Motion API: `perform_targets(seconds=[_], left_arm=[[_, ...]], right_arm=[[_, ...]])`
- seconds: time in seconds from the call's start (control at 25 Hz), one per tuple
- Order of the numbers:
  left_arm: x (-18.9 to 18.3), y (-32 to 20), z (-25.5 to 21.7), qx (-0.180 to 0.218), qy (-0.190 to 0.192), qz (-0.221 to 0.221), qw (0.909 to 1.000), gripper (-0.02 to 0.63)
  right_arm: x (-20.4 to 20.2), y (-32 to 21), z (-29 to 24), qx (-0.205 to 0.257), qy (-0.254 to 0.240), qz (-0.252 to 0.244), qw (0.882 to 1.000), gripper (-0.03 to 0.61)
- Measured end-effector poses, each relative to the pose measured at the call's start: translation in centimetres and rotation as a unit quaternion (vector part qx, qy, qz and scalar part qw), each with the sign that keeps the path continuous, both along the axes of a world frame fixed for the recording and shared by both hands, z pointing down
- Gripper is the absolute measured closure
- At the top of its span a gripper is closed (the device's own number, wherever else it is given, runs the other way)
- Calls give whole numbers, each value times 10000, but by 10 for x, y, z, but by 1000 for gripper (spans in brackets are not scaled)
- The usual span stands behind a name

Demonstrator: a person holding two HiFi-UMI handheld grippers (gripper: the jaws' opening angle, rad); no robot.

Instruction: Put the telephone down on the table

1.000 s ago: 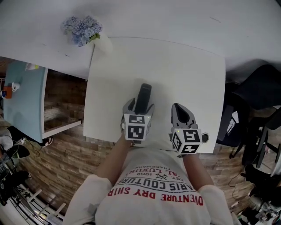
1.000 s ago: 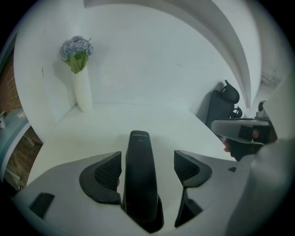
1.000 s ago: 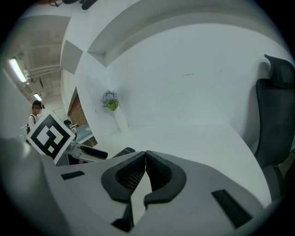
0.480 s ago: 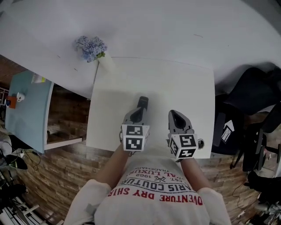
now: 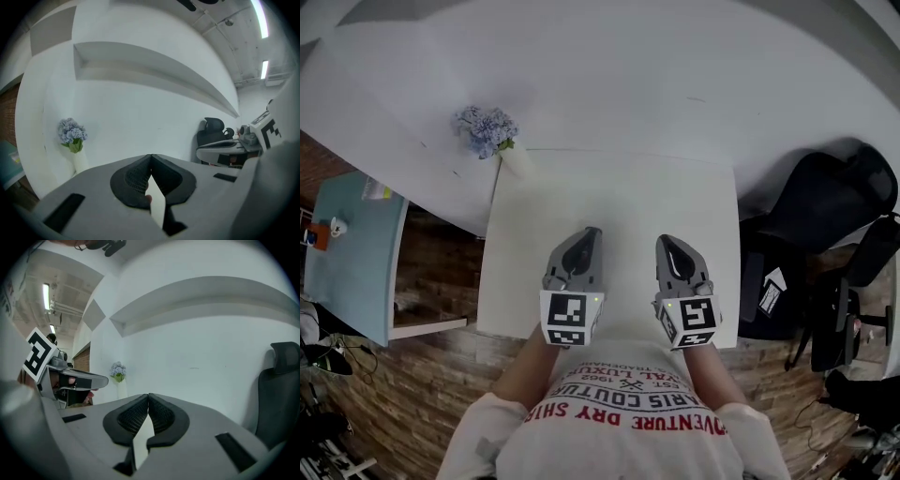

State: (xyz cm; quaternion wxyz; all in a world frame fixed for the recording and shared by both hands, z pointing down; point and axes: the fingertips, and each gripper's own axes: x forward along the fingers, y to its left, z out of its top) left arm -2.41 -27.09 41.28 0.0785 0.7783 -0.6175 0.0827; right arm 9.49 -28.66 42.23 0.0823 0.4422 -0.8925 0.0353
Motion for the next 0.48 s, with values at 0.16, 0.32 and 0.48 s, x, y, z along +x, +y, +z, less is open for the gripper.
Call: perform_targets(seconds=[0.16, 0.32, 0.48], left_arm=[[2, 3, -9, 204, 183, 114, 9996, 589], [5, 4, -14, 326, -15, 208, 9993, 589], [10, 5, -17, 373, -79, 289, 9989, 589]], right_arm=[[-3, 5, -13, 258, -90, -111, 9996, 554], [-3, 3, -15, 402, 51, -11, 9992, 554], [-3, 4, -13, 342, 69, -1, 9994, 555]])
